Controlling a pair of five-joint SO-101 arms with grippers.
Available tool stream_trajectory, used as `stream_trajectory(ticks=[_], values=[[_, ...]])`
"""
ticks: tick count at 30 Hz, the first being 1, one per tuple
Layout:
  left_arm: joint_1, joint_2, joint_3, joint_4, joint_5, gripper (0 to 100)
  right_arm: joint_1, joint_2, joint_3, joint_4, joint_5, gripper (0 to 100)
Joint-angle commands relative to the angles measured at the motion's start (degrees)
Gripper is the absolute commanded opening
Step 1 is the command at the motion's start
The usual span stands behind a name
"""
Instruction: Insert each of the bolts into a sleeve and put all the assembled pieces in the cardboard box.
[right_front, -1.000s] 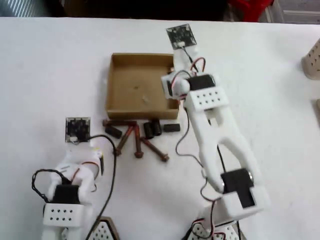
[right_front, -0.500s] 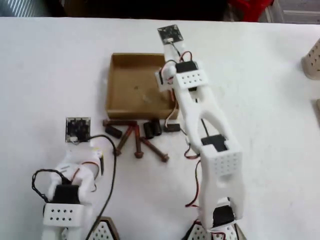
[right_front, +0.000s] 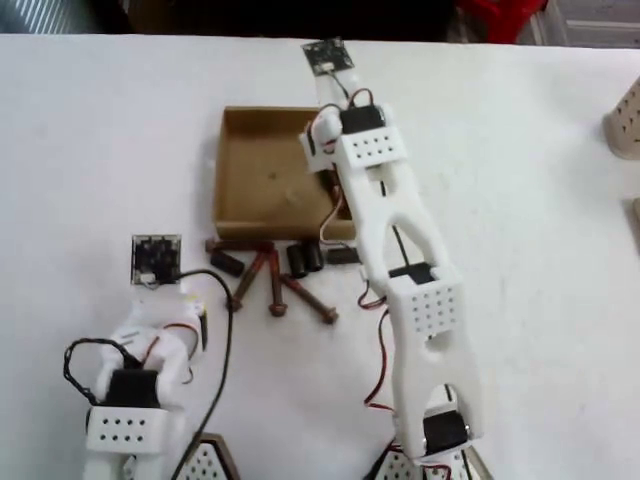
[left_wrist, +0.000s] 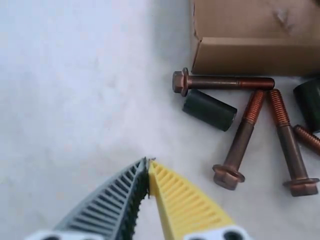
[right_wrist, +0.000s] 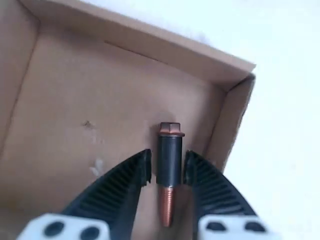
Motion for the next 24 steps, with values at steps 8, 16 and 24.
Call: stream_trajectory(ticks=[8, 16, 24], values=[[-0.57, -0.4, -0.44, -1.32, -0.62, 3, -0.48, -1.01, -25.32, 27.91, 3.34, 1.5], [-0.57, -0.4, -0.44, -1.32, -0.62, 3, 2.42, -6.37, -16.09, 29.32, 8.18, 1.6], [-0.4, -0.4, -0.44, -1.32, -0.62, 3, -1.71, -24.75, 13.54, 27.03, 8.35, 1.7]])
